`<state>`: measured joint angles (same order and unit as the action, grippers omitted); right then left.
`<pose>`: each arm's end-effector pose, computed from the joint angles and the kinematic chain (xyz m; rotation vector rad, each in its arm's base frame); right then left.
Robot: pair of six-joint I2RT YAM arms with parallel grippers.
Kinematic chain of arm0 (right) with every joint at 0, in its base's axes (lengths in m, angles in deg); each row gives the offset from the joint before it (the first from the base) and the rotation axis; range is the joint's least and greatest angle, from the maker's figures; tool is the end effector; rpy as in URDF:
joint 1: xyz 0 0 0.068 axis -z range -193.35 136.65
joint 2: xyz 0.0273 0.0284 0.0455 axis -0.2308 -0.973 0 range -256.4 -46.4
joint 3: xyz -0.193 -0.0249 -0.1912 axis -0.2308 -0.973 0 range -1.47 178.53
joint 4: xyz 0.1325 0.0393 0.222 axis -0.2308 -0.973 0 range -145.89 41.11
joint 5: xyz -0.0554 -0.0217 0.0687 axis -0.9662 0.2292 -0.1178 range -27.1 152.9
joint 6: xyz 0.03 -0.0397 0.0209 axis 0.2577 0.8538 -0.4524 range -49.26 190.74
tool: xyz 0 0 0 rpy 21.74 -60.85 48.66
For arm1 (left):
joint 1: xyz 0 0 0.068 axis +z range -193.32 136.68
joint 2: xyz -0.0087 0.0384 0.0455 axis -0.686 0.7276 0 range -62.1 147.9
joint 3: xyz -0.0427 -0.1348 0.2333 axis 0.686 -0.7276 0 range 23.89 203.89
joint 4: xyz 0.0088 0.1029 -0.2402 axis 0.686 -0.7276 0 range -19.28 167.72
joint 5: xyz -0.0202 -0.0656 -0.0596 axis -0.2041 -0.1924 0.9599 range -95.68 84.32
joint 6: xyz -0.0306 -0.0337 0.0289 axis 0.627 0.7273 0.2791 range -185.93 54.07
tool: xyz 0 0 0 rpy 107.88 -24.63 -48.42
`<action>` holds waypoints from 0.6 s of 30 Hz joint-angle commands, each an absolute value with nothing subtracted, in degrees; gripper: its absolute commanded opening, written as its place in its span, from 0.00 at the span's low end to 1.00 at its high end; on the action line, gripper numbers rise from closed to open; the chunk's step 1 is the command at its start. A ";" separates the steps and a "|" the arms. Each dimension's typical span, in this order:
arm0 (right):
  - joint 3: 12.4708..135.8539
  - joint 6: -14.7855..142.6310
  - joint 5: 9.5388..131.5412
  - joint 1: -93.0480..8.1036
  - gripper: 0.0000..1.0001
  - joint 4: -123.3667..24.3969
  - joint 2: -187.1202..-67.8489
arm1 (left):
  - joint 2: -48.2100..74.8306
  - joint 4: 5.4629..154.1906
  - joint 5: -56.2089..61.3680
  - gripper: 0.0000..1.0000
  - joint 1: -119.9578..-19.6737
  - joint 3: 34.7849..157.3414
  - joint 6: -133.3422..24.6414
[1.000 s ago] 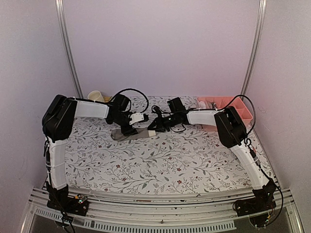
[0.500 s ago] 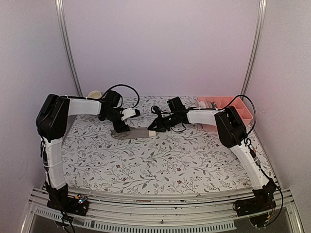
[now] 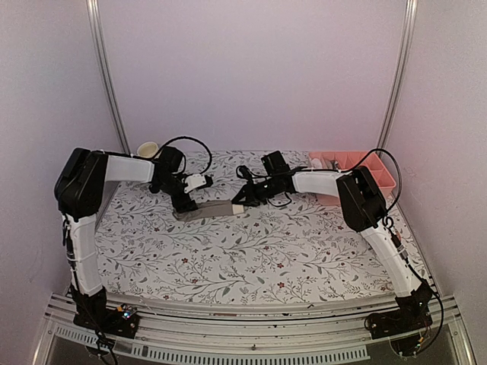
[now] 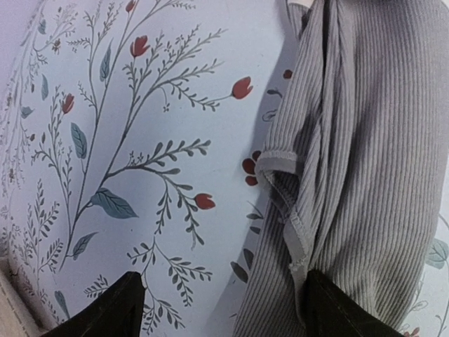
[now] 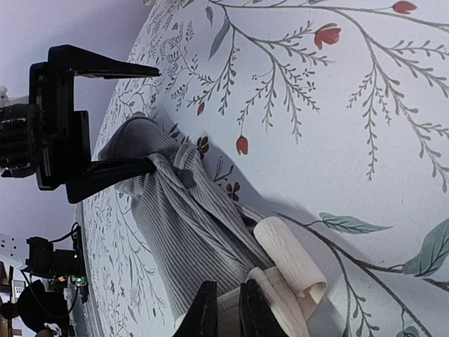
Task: Roll the underwear
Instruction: Smooth out the underwear at the center of the board.
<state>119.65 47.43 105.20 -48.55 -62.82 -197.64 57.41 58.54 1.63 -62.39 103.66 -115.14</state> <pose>0.4482 0.3457 0.0997 -0.6564 2.4045 1.3399 0.4080 -0.1458 0.1391 1.4891 2.1143 0.0273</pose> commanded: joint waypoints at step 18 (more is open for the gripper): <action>119.72 52.71 102.71 -47.83 0.26 -66.88 -193.77 | 52.36 51.38 12.68 0.90 -56.43 107.54 -112.20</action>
